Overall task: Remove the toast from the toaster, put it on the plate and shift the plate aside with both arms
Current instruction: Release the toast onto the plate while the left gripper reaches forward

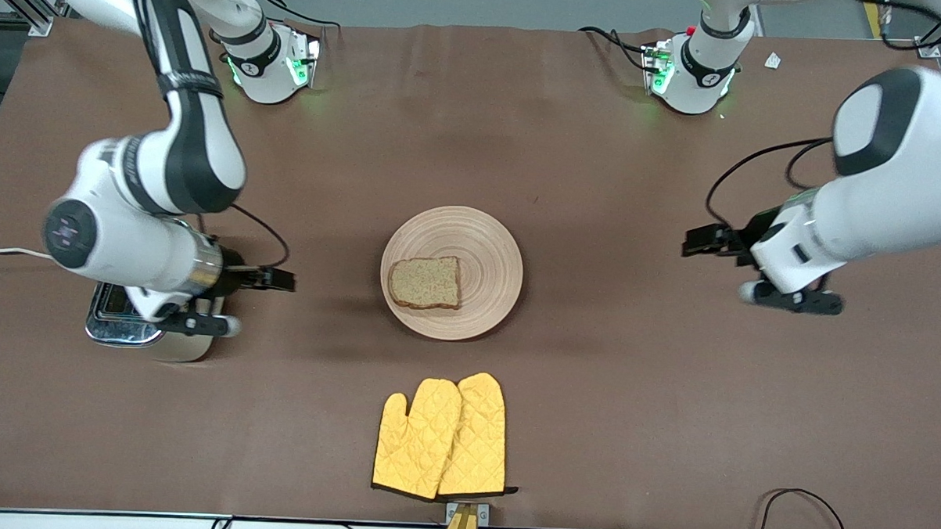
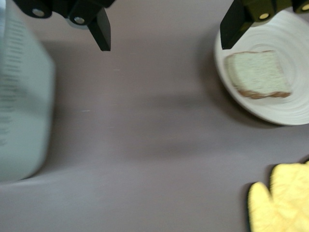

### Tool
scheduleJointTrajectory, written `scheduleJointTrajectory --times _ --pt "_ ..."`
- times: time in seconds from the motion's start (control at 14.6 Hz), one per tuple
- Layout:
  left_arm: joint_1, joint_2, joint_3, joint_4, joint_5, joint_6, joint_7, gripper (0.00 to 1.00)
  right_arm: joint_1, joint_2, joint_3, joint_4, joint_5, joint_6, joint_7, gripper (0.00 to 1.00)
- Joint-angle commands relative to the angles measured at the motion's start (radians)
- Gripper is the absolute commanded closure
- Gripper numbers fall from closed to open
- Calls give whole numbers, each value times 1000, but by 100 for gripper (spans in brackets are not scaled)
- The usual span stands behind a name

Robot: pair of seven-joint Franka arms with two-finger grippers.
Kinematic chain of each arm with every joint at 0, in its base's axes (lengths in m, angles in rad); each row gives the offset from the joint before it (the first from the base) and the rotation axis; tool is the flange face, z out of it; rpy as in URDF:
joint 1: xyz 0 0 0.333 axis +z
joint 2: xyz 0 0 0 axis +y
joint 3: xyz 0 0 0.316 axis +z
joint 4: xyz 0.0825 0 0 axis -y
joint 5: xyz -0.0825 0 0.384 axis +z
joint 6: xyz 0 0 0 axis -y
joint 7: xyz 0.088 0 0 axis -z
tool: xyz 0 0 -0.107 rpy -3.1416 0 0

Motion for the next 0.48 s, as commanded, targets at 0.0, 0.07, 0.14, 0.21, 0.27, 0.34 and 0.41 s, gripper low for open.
scheduleJointTrajectory --times 0.0,0.07,0.14,0.21,0.27,0.34,0.41 --pt "6 34 -25 -92 -106 151 118 0 -69 -87 3 -34 -59 -31 -76 0" --pt "6 48 -28 -132 -154 211 167 0 -103 -105 3 -34 -60 -47 -117 0" --pt "6 65 -30 -168 -200 269 219 0 -132 -125 3 -34 -60 -67 -156 0" --pt "6 86 -33 -198 -252 319 285 0 -163 -144 0 -34 -60 -81 -193 0" --pt "7 123 -33 -211 -307 345 353 1 -189 -162 0 -34 -62 -98 -232 0" --pt "6 157 -33 -211 -349 354 420 4 -213 -176 -1 -34 -62 -113 -254 0" --pt "9 201 -33 -211 -399 363 506 8 -232 -191 -1 -33 -62 -136 -260 0"
